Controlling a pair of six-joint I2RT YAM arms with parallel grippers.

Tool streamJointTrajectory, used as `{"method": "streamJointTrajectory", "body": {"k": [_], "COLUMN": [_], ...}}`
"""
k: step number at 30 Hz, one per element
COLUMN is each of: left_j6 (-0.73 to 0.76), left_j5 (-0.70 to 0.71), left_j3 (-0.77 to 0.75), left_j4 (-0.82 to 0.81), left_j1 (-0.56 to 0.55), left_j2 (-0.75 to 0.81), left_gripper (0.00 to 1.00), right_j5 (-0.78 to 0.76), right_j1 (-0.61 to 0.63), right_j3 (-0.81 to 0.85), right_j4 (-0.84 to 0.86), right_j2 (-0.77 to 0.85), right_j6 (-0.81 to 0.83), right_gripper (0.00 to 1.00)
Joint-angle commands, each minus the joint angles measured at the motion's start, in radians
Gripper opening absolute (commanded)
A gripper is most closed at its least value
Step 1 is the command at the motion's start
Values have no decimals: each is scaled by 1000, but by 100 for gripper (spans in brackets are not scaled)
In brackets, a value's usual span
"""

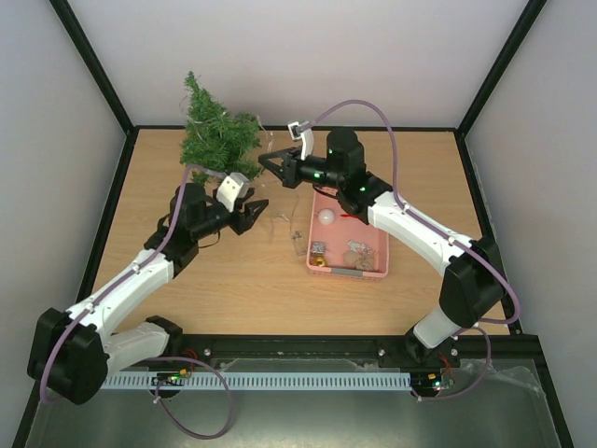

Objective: Decorate the small christmas tree
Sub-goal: Wrap the decoration item around the Christmas tree.

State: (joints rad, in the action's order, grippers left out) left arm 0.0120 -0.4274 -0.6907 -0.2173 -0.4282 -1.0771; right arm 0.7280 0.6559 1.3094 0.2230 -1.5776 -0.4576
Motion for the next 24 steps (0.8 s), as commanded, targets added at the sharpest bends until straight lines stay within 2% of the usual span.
{"method": "streamJointTrajectory", "body": {"k": [1,6,8,10,13,16,24], "left_j6": [27,32,35,36,29,22,-8], "left_j5": [39,54,56,64,77,86,133], "left_j3": [12,5,6,7,16,31,35], "left_j4": [-123,-188,-206,-216,-215,-207,-79], "left_j1": [-7,-10,-10,-11,-11,-11,-10], "left_j2": [-44,-76,-85,-87,-71,-39,96], "left_gripper": [52,51,46,38,17,4,2], "right_j5": [1,-1,-1,-6,-10,-14,-48], "right_j1": [2,1,2,2,2,2,2], "right_j3": [-5,-2,-3,-5,-4,-6,-3], "right_j4": [76,82,84,84,78,81,74], "right_j2": [44,44,46,47,48,49,46], "right_j6": [-27,-36,-36,-36,-33,-36,-29], "right_gripper": [2,2,2,2,2,2,2]}}
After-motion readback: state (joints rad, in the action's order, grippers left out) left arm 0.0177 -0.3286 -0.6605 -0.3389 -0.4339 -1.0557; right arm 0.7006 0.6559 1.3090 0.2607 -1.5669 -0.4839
